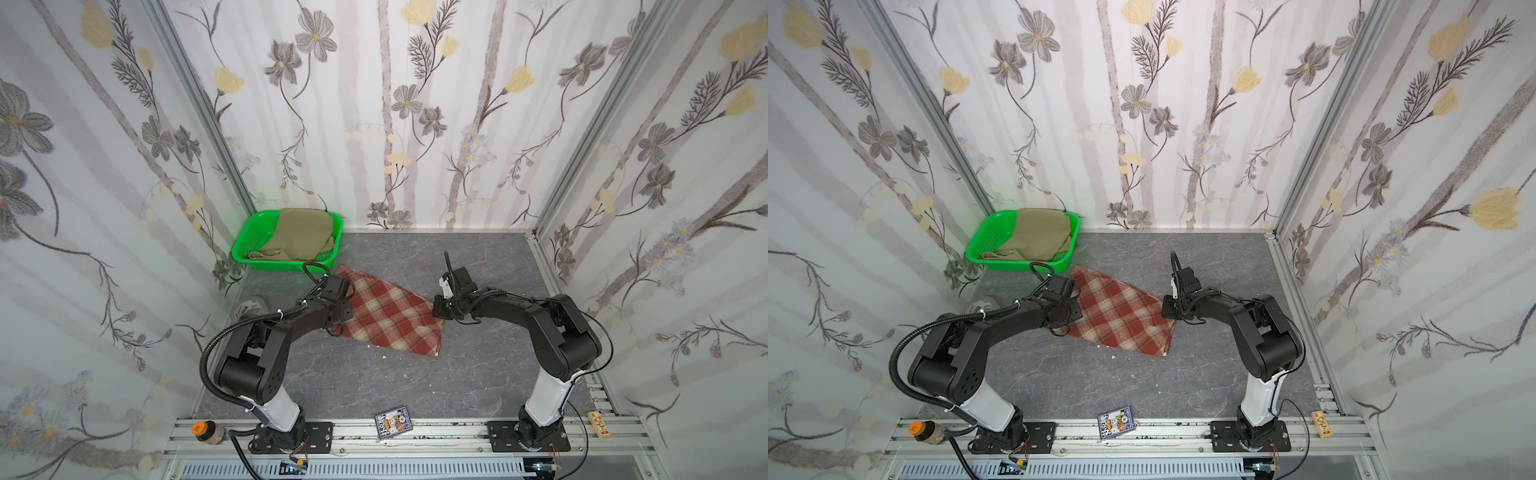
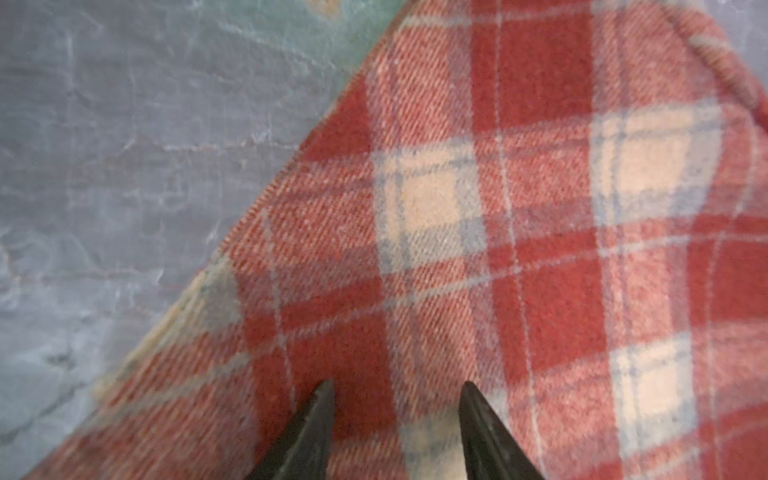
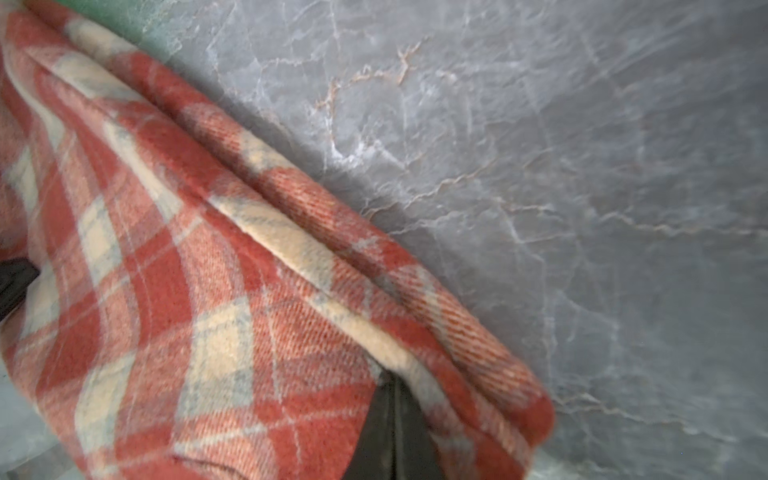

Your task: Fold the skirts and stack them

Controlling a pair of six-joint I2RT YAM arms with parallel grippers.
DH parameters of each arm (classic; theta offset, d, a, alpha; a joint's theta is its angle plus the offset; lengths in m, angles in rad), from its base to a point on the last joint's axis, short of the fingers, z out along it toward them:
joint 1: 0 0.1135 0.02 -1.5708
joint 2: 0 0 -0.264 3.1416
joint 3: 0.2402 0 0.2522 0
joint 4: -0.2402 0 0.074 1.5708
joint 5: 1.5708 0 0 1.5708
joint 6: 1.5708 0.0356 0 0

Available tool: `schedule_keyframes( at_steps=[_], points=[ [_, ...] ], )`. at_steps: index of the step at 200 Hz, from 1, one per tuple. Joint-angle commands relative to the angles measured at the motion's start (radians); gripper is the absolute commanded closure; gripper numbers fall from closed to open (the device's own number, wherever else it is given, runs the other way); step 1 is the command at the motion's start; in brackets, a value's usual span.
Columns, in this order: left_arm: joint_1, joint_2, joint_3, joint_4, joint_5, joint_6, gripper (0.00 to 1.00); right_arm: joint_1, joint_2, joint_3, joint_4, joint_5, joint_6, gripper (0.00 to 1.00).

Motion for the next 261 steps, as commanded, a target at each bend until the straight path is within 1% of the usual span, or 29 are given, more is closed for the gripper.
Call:
schedule_keyframes(
  at_steps=[1,23,44,54,79,100,113,131,178,181,193,226,261],
  points=[
    [0.008,-0.076,-0.014,-0.006,0.013,-0.027,0.47,0.002,-0.03,0.016,-0.064,0.066,-0.033,1.0],
    [0.022,-0.126,0.007,-0.015,0.02,-0.012,0.46,0.029,-0.127,-0.003,-0.082,0.067,-0.035,1.0],
    [0.029,-0.118,0.024,-0.018,0.039,0.003,0.46,0.084,-0.212,-0.024,-0.112,0.071,-0.024,1.0],
    [0.029,-0.105,0.021,-0.019,0.047,0.003,0.46,0.117,-0.239,-0.04,-0.113,0.052,-0.009,1.0],
    [0.03,-0.069,0.0,-0.019,0.033,0.001,0.47,0.201,-0.26,-0.087,-0.086,-0.003,0.032,1.0],
    [0.036,-0.055,-0.029,-0.017,0.001,-0.008,0.47,0.234,-0.252,-0.132,-0.05,-0.03,0.064,1.0],
    [0.049,-0.039,-0.04,-0.017,0.003,-0.014,0.48,0.236,-0.248,-0.168,-0.018,-0.061,0.087,1.0],
    [0.062,-0.026,-0.052,-0.017,0.007,-0.02,0.49,0.236,-0.243,-0.21,0.007,-0.074,0.1,1.0],
    [0.077,-0.055,-0.07,-0.016,0.001,-0.027,0.49,0.233,-0.241,-0.265,-0.003,-0.045,0.107,1.0],
    [0.078,-0.057,-0.073,-0.016,-0.001,-0.028,0.49,0.233,-0.241,-0.295,-0.005,-0.042,0.108,1.0],
    [0.085,-0.064,-0.086,-0.017,-0.002,-0.028,0.49,0.229,-0.245,-0.319,-0.012,-0.026,0.115,1.0],
    [0.105,-0.071,-0.123,-0.017,0.008,-0.031,0.49,0.192,-0.268,-0.376,-0.015,-0.015,0.137,1.0],
    [0.105,-0.113,-0.155,-0.019,0.043,-0.045,0.5,0.13,-0.293,-0.376,-0.077,0.035,0.106,1.0]
  ],
)
